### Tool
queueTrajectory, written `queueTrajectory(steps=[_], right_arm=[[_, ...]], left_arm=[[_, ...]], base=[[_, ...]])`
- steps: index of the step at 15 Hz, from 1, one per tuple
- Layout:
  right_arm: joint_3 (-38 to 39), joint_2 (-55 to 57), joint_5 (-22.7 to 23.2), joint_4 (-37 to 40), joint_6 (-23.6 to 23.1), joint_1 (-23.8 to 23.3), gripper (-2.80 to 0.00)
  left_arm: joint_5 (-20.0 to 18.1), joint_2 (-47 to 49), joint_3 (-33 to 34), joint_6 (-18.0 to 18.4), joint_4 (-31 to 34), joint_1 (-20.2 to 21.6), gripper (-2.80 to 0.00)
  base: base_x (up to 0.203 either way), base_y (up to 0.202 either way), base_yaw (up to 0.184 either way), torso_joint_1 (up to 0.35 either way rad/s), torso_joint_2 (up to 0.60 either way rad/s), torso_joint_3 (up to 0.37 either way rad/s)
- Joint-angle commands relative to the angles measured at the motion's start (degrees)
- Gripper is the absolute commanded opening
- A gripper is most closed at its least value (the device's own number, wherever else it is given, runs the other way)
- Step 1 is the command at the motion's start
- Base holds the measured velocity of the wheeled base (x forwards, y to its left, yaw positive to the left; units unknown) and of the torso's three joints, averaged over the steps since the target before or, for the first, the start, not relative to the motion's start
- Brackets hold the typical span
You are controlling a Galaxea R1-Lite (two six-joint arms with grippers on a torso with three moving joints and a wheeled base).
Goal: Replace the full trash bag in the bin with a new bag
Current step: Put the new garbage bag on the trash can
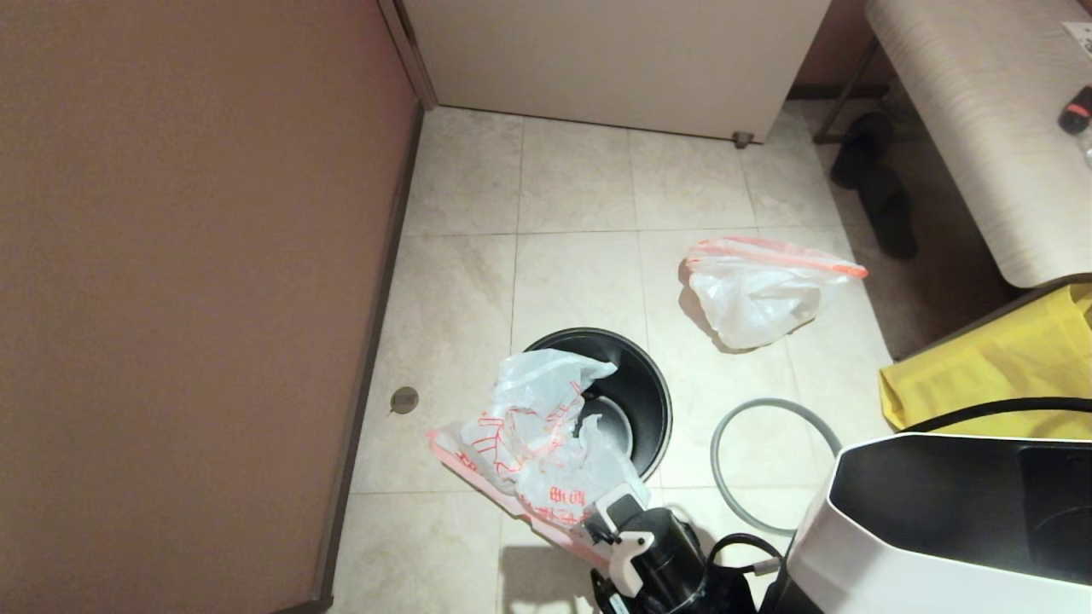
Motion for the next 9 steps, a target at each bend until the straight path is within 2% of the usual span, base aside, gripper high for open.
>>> queueTrajectory(steps=[1,5,7,9], right_arm=[[-2.2,3.2,1.7,-3.2,-2.6,-2.6,0.00],[-5.5,7.4,3.1,-2.6,-5.4,-3.3,0.00],[-5.2,7.6,3.2,-2.6,-5.3,-3.0,0.00],[-4.2,7.2,6.1,-3.0,-3.8,-3.2,0.00]], left_arm=[[0.0,0.1,0.0,0.0,0.0,0.0,-2.80],[0.0,0.1,0.0,0.0,0.0,0.0,-2.80],[0.0,0.1,0.0,0.0,0.0,0.0,-2.80],[0.0,0.1,0.0,0.0,0.0,0.0,-2.80]], base=[[0.000,0.000,0.000,0.000,0.00,0.000],[0.000,0.000,0.000,0.000,0.00,0.000],[0.000,0.000,0.000,0.000,0.00,0.000],[0.000,0.000,0.000,0.000,0.00,0.000]])
